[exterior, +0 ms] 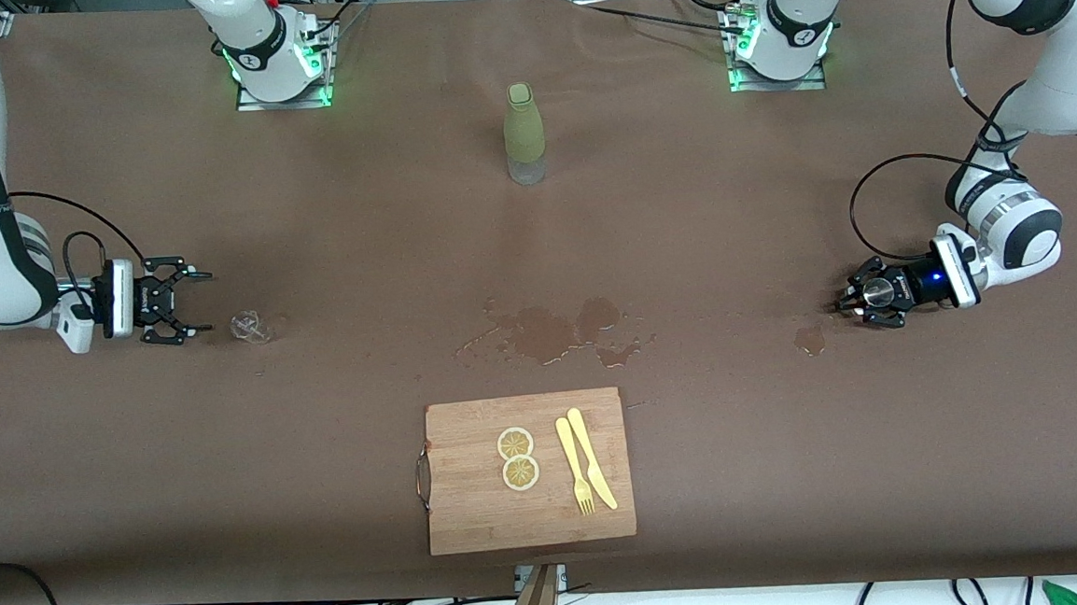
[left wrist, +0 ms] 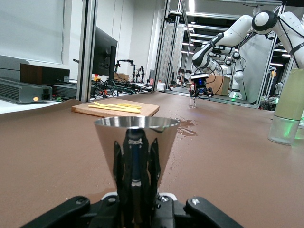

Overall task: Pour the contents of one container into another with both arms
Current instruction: 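Open the right gripper to release the beaker and raise it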

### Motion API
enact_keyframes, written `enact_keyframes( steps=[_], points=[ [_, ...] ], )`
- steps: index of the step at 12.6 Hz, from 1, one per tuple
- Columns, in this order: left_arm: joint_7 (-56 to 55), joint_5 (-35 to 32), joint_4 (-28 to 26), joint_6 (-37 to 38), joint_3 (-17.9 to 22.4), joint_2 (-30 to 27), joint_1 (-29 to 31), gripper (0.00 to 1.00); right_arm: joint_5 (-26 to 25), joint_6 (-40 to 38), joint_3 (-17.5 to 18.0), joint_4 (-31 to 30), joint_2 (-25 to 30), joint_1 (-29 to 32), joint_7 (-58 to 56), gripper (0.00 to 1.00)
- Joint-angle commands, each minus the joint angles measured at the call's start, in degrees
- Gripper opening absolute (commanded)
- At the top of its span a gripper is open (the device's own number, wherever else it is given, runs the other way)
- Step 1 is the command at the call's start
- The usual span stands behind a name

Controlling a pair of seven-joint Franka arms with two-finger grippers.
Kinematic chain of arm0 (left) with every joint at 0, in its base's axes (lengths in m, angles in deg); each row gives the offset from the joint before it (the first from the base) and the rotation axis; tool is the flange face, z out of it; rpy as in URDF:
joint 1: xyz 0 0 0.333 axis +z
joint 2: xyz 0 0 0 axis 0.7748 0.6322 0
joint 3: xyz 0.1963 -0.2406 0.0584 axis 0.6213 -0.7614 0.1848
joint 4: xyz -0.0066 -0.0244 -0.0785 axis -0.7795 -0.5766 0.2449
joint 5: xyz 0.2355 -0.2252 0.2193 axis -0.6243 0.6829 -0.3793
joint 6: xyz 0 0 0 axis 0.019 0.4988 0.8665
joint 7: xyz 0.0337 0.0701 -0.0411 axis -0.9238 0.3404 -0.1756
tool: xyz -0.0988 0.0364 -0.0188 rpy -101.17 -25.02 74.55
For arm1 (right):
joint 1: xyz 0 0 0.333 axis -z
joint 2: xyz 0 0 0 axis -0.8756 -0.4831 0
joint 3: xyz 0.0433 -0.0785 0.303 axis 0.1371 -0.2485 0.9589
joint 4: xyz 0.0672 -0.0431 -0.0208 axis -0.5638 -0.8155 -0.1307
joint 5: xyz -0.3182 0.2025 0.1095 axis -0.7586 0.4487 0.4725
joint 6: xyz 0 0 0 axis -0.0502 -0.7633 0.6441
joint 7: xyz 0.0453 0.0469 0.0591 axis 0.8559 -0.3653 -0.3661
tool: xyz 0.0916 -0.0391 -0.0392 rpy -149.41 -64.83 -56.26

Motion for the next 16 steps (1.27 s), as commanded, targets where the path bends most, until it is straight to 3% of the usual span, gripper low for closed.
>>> enact_keyframes(
  steps=[1,4,7,13,14,15,16],
  points=[
    [1.5,-1.3,-0.7,0.7,0.1,-0.7,0.0,0.13,-1.7,-1.5,-0.8,0.2,1.1,-0.4,0.2,1.00],
    [1.5,-1.3,-0.7,0.6,0.1,-0.6,0.0,0.24,-4.1,-1.5,-1.3,0.3,2.6,-0.6,1.5,1.00],
    [1.5,-1.3,-0.7,0.6,0.1,-0.6,0.0,0.24,-6.6,-1.2,-3.6,0.2,5.7,-4.4,7.7,1.00],
    [1.5,-1.4,-0.7,0.6,0.6,-0.6,0.0,0.29,-19.4,-0.7,-4.0,-0.1,15.6,-11.9,34.5,1.00],
    [1.5,-1.3,-0.7,0.6,0.6,-0.6,0.0,0.36,-21.2,-0.8,-3.7,-0.1,17.1,-12.9,38.9,1.00],
    [1.8,-1.3,-0.7,0.7,0.7,-0.6,0.0,0.99,-23.1,-1.1,-2.9,-0.1,18.6,-13.3,43.2,1.00],
    [3.3,-1.3,-0.7,0.8,0.7,-0.7,0.1,1.00,-25.2,-1.1,-1.2,-0.1,19.9,-13.3,46.9,1.00]
  ],
)
